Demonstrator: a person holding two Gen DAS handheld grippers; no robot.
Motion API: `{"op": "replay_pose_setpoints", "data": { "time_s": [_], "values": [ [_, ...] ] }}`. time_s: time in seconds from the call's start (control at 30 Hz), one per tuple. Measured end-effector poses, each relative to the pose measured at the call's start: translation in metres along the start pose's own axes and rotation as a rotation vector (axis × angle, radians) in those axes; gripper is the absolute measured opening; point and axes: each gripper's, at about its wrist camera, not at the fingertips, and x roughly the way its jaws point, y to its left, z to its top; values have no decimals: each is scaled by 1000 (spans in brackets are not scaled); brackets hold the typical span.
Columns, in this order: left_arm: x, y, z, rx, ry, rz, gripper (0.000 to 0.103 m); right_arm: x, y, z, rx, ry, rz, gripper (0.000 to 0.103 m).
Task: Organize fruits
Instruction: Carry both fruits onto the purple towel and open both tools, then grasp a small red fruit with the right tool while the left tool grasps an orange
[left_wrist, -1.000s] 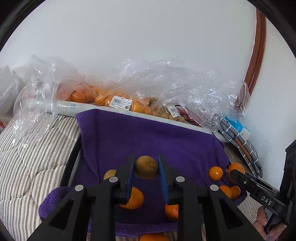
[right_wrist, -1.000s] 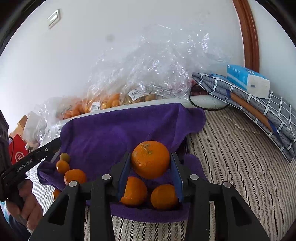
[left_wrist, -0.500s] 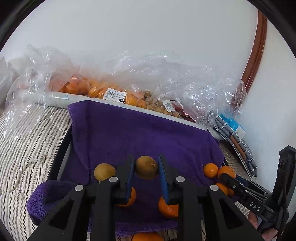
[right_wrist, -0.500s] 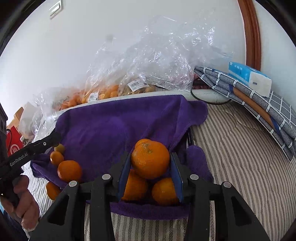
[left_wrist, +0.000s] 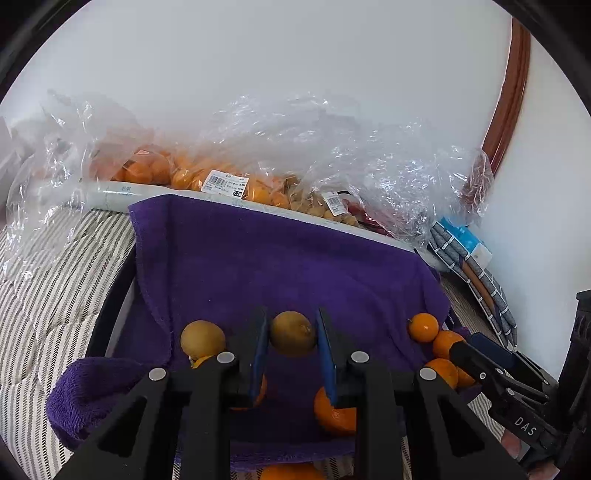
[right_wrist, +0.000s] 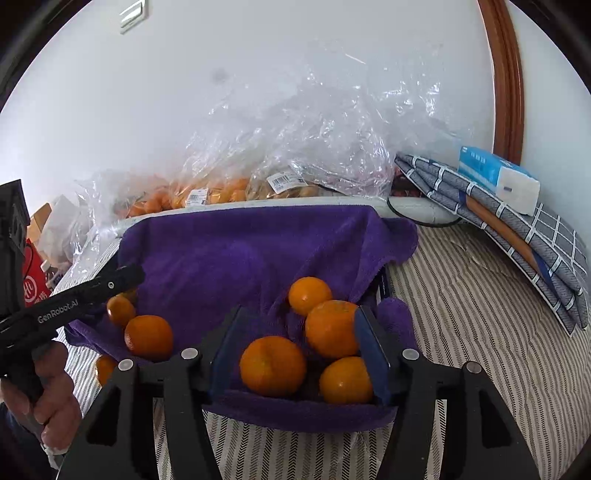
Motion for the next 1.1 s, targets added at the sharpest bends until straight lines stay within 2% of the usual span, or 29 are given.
{"op": "replay_pose_setpoints", "data": {
  "time_s": [0.13,0.3,0.47,0.63,0.8,0.9,1.0,1.1],
  "values": [
    [0,3,1,-15,5,-20,35,-10,-2,1,16,-43,13,60],
    [-5,7,1,-14,2,-8,40,-20,2,3,17,-83,15,60],
    [-16,17,-1,-43,-17,-10,40,-39,8,-2,70,-71,68,60],
    [-34,25,-5,-57,-50,-6,43,-55,28,-18,37,-45,19,60],
    [-52,38,-17,-68,-45,10,43,-61,43,-39,32,-7,29,60],
    [-70,49,-27,-57,-51,34,43,-60,51,-48,25,17,25,60],
    [-83,61,-35,-32,-46,110,44,-57,57,-53,21,38,32,59],
    [-89,76,-38,-62,-32,131,44,-51,66,-56,11,59,52,55]
  ]
}}
